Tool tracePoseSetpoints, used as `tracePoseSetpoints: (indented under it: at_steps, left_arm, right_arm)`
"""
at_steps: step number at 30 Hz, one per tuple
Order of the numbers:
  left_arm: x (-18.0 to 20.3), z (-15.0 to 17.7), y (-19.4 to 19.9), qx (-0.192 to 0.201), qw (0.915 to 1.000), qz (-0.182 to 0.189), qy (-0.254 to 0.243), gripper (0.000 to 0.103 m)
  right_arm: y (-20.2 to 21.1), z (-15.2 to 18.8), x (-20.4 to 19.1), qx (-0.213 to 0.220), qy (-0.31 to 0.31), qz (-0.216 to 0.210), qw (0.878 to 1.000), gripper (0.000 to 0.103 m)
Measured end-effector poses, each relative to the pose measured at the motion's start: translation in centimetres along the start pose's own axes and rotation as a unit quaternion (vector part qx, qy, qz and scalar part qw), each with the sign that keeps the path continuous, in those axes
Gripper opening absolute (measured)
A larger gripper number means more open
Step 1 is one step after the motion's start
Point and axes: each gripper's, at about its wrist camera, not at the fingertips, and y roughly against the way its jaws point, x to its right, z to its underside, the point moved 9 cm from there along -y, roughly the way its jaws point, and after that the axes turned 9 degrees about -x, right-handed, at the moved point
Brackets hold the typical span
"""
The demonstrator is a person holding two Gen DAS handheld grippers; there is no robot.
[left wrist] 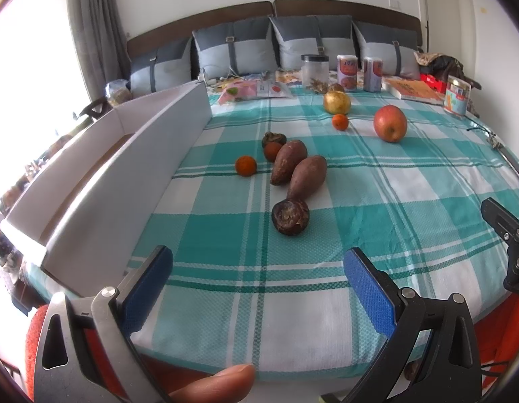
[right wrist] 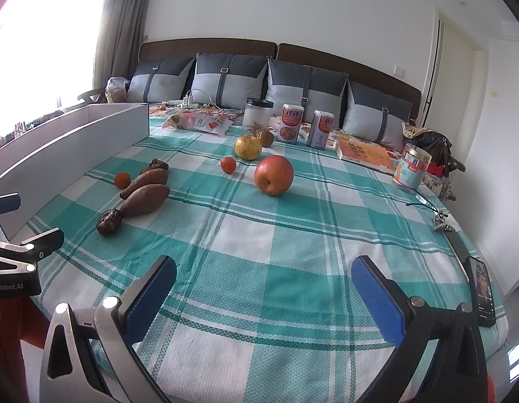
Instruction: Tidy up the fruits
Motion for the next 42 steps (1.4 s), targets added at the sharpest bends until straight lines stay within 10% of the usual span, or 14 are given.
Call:
tracePoseSetpoints:
  at_steps: [42]
  left_arm:
    - [-0.26, 0.11, -0.19, -0.002, 1.0000, 0.001, 0.000, 0.102]
  right_arm:
    - [-0.20, 0.20, -0.16, -0.003, 0.001, 0.000, 1.000, 0.103]
